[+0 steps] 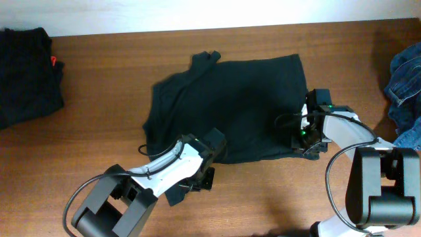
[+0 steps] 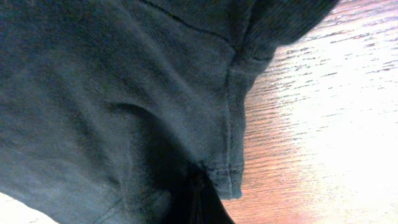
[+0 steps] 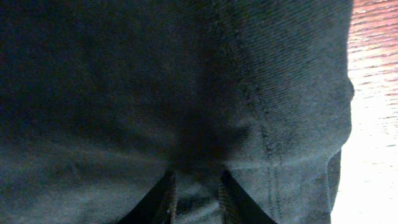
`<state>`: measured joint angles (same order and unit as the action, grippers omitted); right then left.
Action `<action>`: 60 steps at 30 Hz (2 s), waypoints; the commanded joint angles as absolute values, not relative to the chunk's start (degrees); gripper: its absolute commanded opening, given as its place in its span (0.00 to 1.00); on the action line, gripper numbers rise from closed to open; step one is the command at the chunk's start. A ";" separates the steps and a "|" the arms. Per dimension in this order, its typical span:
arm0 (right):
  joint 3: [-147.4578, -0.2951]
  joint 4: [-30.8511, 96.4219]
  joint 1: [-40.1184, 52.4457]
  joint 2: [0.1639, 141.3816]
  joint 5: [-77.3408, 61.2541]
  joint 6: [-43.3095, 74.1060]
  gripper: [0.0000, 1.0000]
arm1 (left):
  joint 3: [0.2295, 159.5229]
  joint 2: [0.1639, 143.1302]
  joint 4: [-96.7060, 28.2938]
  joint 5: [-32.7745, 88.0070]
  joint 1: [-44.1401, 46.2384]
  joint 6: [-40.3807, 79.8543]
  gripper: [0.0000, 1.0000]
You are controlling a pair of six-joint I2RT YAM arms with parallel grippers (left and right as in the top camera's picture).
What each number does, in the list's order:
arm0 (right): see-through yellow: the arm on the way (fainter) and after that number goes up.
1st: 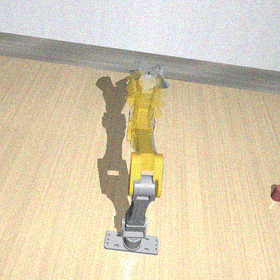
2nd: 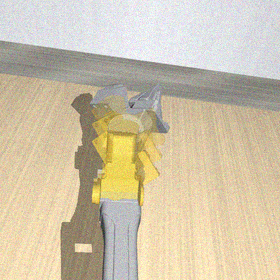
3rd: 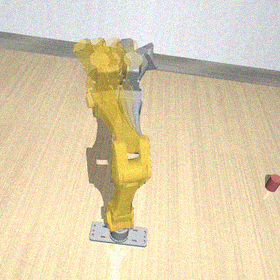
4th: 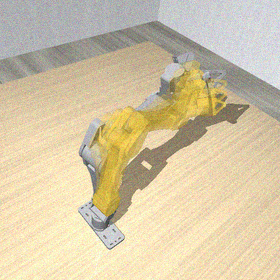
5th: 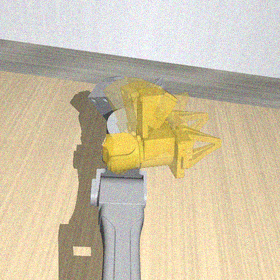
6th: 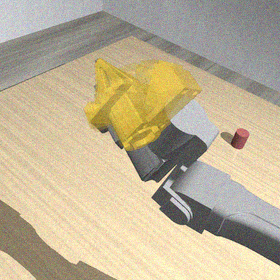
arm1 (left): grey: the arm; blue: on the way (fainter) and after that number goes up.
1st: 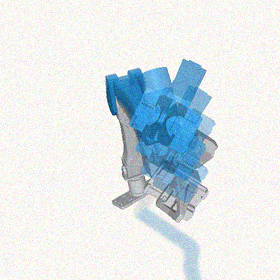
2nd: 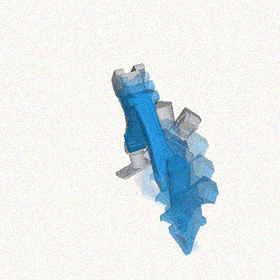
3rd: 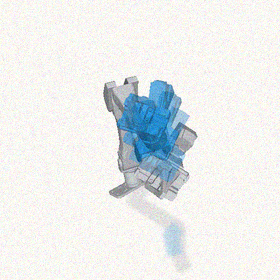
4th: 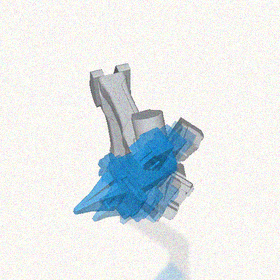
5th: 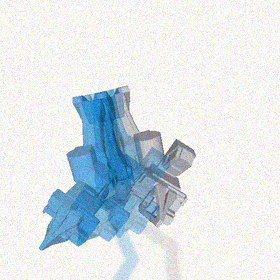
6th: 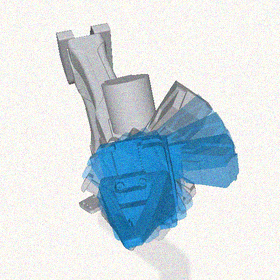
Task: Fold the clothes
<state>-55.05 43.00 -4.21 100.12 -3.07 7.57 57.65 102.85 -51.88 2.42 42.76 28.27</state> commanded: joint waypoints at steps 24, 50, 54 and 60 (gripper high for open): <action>-53.63 40.49 -4.25 100.88 7.73 7.99 0.44 | 54.59 104.44 -51.53 7.81 43.13 24.53 0.00; -53.69 44.80 -4.27 100.86 12.03 9.63 0.99 | 61.41 92.68 -52.99 6.33 42.96 20.91 0.00; -53.69 44.75 -4.32 100.86 19.29 12.97 0.99 | 61.45 91.13 -53.04 3.68 42.96 20.91 0.01; -53.67 44.58 -5.72 100.86 19.94 14.06 0.99 | 61.43 90.94 -51.94 -10.94 42.48 25.85 0.06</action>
<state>-55.22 44.58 -4.14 99.15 12.16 12.08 61.08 91.59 -52.47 -0.60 42.76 22.72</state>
